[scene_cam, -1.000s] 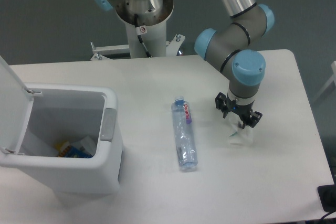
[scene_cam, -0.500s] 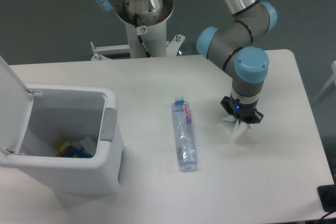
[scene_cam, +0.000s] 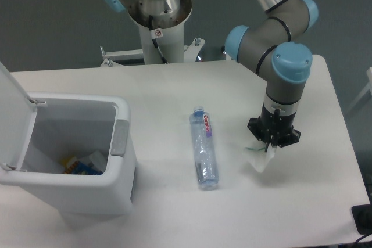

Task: Place the trash in the trash can
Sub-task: 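Lift the tissue and carry it over the trash bin opening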

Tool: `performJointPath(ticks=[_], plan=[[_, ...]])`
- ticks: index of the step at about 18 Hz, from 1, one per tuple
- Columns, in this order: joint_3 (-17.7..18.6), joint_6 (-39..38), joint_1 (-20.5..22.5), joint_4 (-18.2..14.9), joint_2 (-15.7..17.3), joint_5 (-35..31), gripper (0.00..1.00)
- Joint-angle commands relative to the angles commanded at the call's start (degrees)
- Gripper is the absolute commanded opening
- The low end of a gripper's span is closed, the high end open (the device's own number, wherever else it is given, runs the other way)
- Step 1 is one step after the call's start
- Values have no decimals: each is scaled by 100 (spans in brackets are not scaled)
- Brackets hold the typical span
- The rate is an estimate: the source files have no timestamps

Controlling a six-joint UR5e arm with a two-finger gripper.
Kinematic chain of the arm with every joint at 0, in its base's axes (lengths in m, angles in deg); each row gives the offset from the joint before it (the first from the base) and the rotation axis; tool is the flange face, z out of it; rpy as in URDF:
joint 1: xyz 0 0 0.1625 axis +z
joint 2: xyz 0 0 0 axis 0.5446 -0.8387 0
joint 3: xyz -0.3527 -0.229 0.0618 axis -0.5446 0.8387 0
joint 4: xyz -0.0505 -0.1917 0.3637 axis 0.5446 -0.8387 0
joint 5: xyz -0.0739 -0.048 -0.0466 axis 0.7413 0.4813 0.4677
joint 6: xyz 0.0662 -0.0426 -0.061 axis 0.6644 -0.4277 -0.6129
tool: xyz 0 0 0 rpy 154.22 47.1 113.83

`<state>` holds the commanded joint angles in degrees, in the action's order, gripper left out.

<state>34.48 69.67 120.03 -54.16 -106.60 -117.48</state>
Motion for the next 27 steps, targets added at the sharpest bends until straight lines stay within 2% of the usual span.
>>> performJointPath(ticks=[3, 5, 8, 10, 13, 16, 17, 21, 27], plan=[[0, -220, -184, -26, 88, 150, 0], [26, -501, -264, -70, 281, 360, 0], [-122, -1334, -518, -53, 299, 1220, 0], [-289, -1617, -711, -53, 343, 1293, 0], [-369, -1978, -940, -53, 597, 1415, 0], [-483, -2373, -976, -53, 904, 1977, 0], [-527, -2644, -985, -61, 1132, 2179, 0], [-536, -2814, -1248, -53, 1598, 2558, 0], [-510, -2901, -1661, -35, 1846, 2629, 0]])
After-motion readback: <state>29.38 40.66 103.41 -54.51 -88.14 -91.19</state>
